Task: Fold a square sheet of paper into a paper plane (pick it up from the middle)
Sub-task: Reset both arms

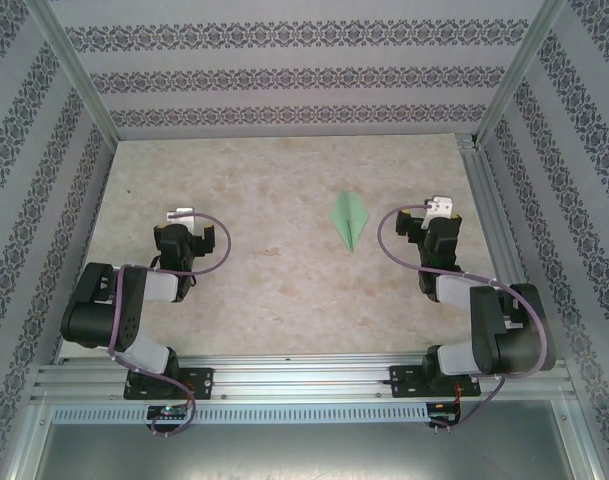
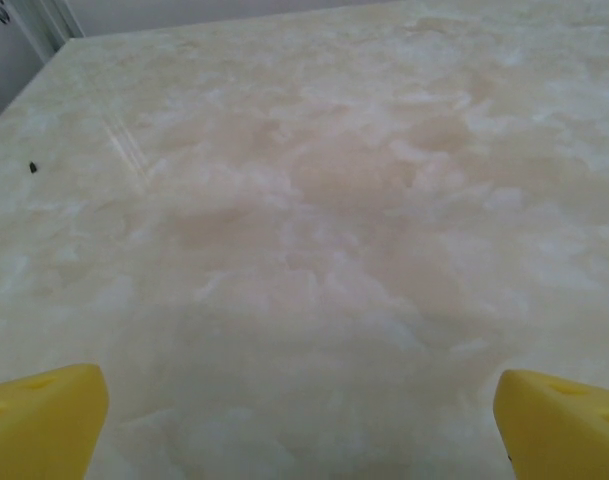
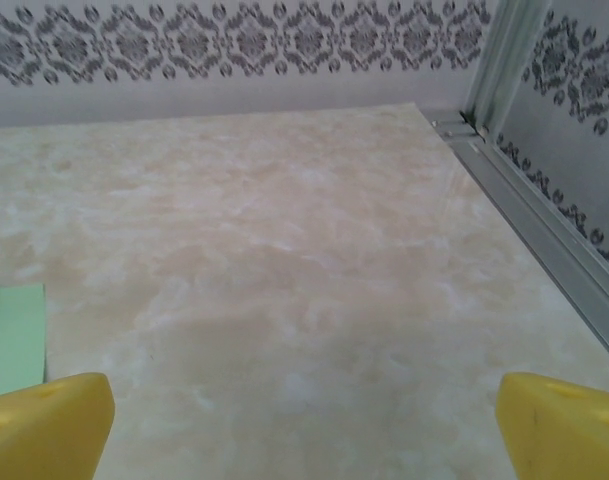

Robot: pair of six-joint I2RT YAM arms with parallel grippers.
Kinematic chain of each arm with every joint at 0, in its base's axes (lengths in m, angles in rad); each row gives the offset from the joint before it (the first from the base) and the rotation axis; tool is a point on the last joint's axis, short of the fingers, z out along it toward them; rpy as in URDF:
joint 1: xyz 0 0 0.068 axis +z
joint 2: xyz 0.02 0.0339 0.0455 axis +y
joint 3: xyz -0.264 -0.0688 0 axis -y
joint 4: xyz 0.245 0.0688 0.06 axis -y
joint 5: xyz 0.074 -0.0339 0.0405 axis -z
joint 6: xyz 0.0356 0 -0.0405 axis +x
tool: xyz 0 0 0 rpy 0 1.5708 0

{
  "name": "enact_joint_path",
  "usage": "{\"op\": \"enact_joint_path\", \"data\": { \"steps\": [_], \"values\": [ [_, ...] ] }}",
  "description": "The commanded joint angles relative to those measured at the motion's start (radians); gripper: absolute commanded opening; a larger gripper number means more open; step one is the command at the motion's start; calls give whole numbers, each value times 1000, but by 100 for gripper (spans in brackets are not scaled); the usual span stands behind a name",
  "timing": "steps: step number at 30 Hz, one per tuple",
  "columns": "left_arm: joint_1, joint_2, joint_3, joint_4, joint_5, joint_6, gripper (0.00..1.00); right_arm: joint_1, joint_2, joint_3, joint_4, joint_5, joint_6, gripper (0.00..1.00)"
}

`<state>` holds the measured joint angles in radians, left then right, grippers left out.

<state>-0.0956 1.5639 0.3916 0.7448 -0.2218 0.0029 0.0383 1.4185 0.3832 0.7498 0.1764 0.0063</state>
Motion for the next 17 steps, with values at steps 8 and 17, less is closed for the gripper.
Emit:
{"op": "enact_joint_path", "data": {
  "steps": [8,17],
  "values": [
    [5,-8,14,99,76,17,100,-29,94,-25,192,42,17,98],
    [16,-4,20,91,107,16,100,-25,121,-35,274,55,14,98]
  ]
}}
